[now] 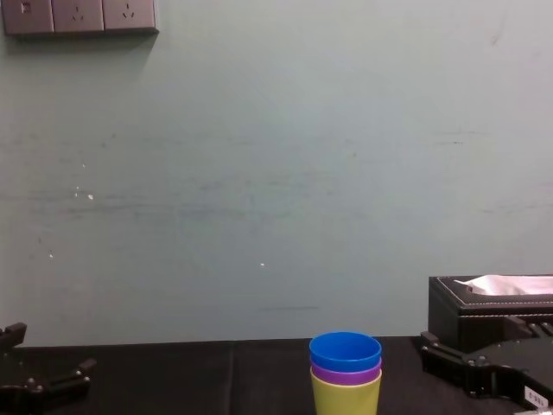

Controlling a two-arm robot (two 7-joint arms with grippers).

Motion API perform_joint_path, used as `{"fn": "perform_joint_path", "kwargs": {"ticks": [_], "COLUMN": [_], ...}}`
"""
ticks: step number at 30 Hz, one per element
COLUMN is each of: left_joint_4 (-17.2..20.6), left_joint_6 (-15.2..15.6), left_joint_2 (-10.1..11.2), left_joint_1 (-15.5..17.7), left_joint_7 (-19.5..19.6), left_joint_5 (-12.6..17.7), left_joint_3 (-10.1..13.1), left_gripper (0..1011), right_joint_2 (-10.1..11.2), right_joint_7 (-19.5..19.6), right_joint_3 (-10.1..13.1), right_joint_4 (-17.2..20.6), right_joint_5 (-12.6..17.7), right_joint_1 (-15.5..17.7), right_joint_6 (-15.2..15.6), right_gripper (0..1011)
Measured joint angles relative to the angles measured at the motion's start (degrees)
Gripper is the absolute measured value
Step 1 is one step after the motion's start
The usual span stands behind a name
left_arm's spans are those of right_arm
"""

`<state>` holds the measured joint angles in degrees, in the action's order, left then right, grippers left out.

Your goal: Stack the three plastic cups sequentially using one hand.

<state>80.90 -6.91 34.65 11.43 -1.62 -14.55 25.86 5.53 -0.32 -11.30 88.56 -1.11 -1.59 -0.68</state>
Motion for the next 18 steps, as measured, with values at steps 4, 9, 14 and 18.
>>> {"fn": "perform_joint_path", "kwargs": {"ticks": [4,9,14,18], "left_joint_4": [0.0,0.0,0.0,0.0], "left_joint_6": [0.0,0.0,0.0,0.0], "left_joint_2": [0.0,0.0,0.0,0.0], "left_joint_1": [0.0,0.0,0.0,0.0], "left_joint_7": [0.0,0.0,0.0,0.0], "left_joint_5": [0.0,0.0,0.0,0.0], "left_joint_3": [0.0,0.0,0.0,0.0], "left_gripper": [1000,1000,1000,1000], "right_joint_2": [0.0,0.0,0.0,0.0], "right_joint_7": [0.0,0.0,0.0,0.0], "right_joint_3": [0.0,0.0,0.0,0.0], "right_joint_4": [0.0,0.0,0.0,0.0], "right_joint_5": [0.0,0.0,0.0,0.0], "right_joint_1": [0.0,0.0,0.0,0.0], "right_joint_6": [0.0,0.0,0.0,0.0], "right_gripper": [1003,1002,1003,1003]}}
